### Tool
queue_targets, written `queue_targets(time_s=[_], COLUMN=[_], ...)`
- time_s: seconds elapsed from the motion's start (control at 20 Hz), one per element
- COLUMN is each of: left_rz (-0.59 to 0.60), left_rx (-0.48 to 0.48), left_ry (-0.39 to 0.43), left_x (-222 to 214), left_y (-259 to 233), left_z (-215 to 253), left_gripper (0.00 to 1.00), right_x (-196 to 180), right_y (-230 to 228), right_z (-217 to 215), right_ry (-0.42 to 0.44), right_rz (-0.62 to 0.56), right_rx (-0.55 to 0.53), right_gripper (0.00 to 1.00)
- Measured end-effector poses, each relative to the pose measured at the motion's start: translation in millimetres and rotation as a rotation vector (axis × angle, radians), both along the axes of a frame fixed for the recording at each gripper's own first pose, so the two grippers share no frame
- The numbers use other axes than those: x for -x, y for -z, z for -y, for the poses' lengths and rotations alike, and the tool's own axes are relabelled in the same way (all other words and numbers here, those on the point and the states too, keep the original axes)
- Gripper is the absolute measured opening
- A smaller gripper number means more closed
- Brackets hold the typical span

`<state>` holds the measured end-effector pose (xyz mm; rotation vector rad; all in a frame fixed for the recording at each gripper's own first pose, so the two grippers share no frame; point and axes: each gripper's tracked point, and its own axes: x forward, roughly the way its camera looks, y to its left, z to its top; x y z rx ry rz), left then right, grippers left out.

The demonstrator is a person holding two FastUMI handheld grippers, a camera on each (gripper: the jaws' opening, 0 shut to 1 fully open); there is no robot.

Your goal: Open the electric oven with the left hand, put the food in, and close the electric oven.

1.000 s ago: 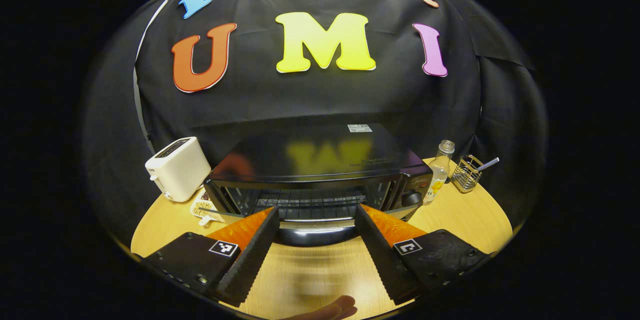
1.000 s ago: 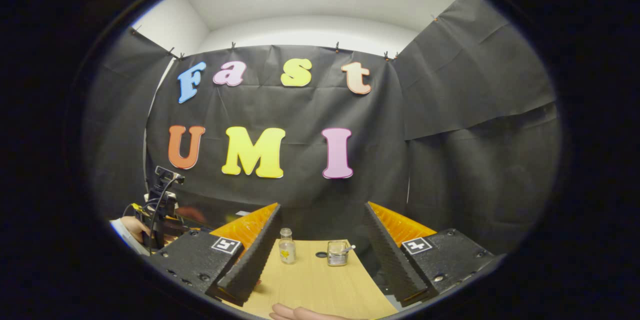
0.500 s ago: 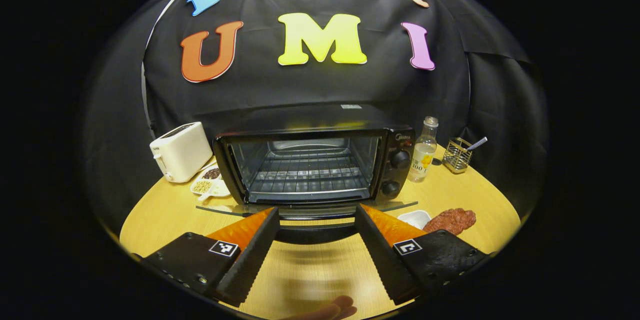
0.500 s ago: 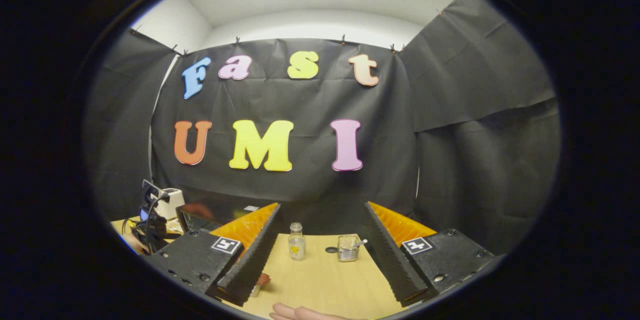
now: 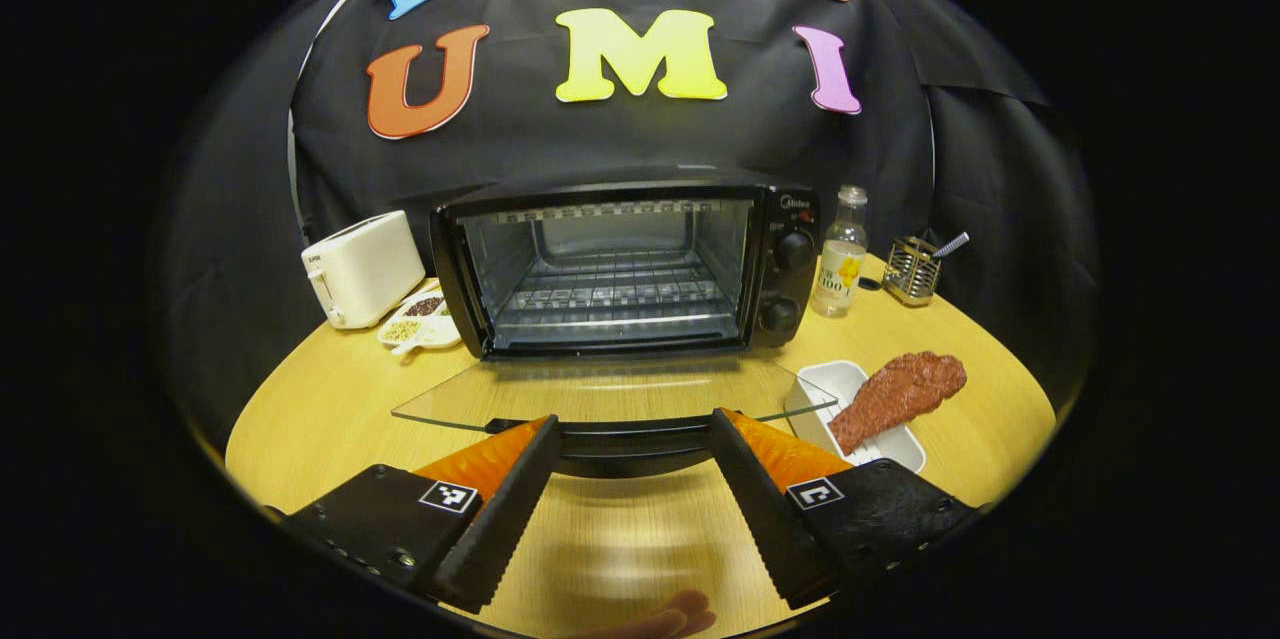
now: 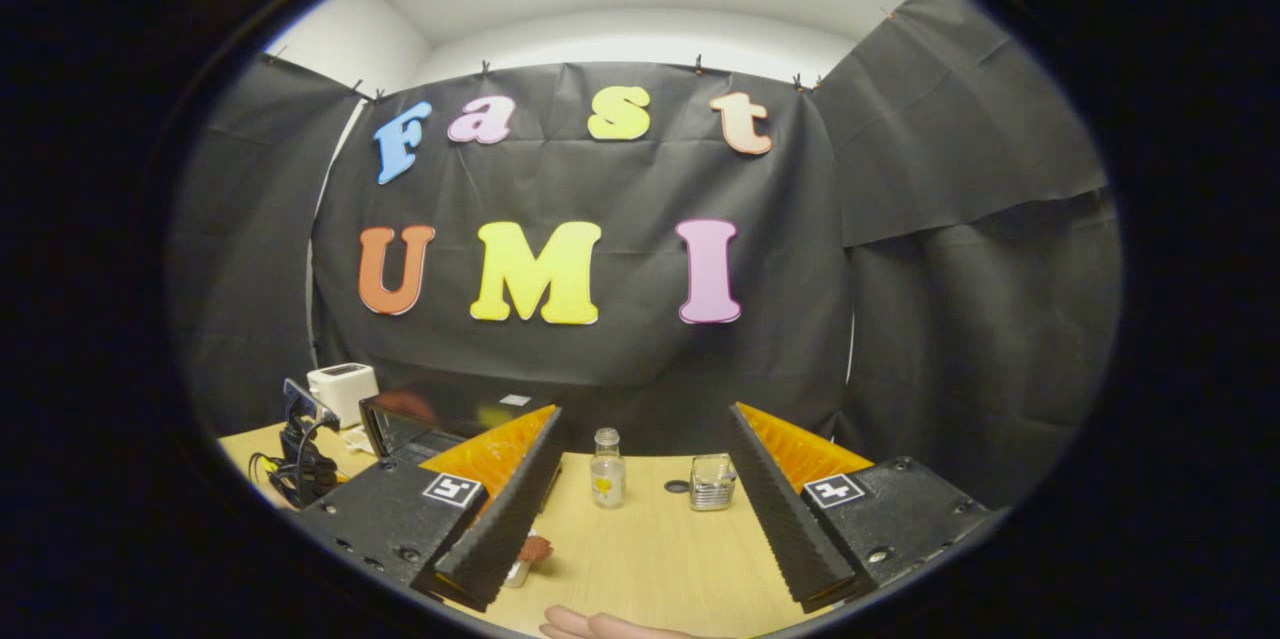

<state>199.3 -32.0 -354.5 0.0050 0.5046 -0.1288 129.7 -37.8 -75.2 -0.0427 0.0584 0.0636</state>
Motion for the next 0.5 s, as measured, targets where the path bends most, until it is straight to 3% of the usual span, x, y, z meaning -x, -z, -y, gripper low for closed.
queue_targets(time_s=[0.25,0.5], left_rz=[-0.108,-0.079], left_rx=[-0.011,-0.013], left_ry=[0.007,0.004], left_x=[11,15], left_y=[48,55], left_z=[3,10], left_gripper=[0.96,0.96], right_x=[-8,-15], right_y=[21,43], right_z=[-8,-8], right_ry=[-0.044,-0.057], right_rz=[-0.073,-0.131], right_rx=[-0.014,-0.008], right_gripper=[1.00,1.00])
